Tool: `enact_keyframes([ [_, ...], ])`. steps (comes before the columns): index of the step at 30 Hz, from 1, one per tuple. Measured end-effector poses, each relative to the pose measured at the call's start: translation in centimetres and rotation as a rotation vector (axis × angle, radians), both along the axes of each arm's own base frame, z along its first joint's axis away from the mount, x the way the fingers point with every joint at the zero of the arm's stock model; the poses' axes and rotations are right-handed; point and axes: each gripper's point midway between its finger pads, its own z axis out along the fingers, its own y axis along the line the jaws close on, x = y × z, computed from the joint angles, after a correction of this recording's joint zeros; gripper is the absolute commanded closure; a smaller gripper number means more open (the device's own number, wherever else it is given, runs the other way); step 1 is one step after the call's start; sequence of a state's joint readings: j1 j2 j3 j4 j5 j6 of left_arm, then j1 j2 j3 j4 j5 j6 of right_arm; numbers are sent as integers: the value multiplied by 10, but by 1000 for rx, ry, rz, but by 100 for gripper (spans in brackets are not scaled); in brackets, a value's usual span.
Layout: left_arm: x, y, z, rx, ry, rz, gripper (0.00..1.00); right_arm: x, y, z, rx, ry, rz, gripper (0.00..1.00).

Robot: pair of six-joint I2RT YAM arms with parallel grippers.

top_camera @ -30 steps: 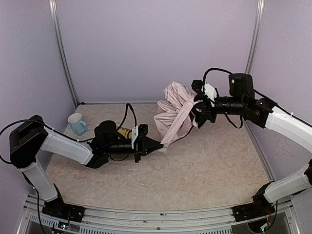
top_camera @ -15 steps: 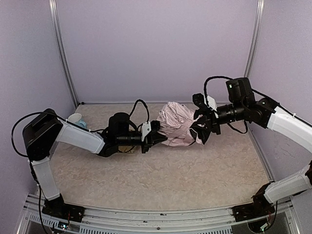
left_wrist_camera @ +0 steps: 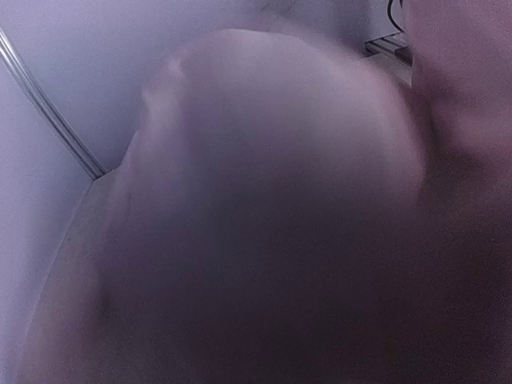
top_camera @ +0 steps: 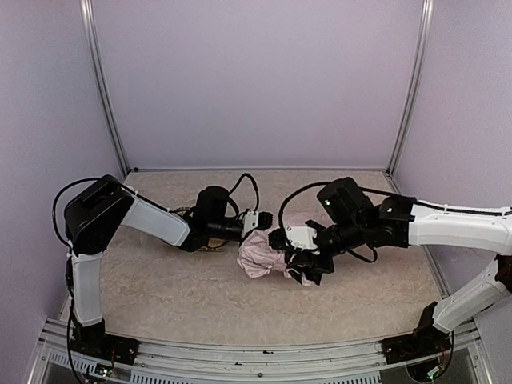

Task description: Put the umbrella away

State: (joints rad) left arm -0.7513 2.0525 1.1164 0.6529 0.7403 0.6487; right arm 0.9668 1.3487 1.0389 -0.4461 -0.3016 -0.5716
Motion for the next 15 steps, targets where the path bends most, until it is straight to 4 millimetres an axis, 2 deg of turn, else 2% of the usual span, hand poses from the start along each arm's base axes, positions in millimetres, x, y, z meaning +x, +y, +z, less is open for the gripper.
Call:
enact_keyframes([
  [2, -3, 4, -18, 41, 8, 4, 100, -4, -1, -36, -76, 15, -4, 100],
  [4, -8, 8, -31, 76, 1, 1, 100, -9, -4, -80, -182, 28, -4, 100],
  [8, -22, 15, -67, 180, -68, 33, 100, -13, -3, -135, -315, 32, 11, 100],
  [10, -23, 19, -82, 221, -119, 67, 100, -15, 1, -149, -352, 18, 21, 100],
  [14, -6, 24, -95, 254, -211, 139, 99, -9, 17, -150, -353, -32, 17, 100],
  [15, -3, 25, -98, 262, -216, 153, 87, -8, 18, -150, -352, -35, 15, 100],
])
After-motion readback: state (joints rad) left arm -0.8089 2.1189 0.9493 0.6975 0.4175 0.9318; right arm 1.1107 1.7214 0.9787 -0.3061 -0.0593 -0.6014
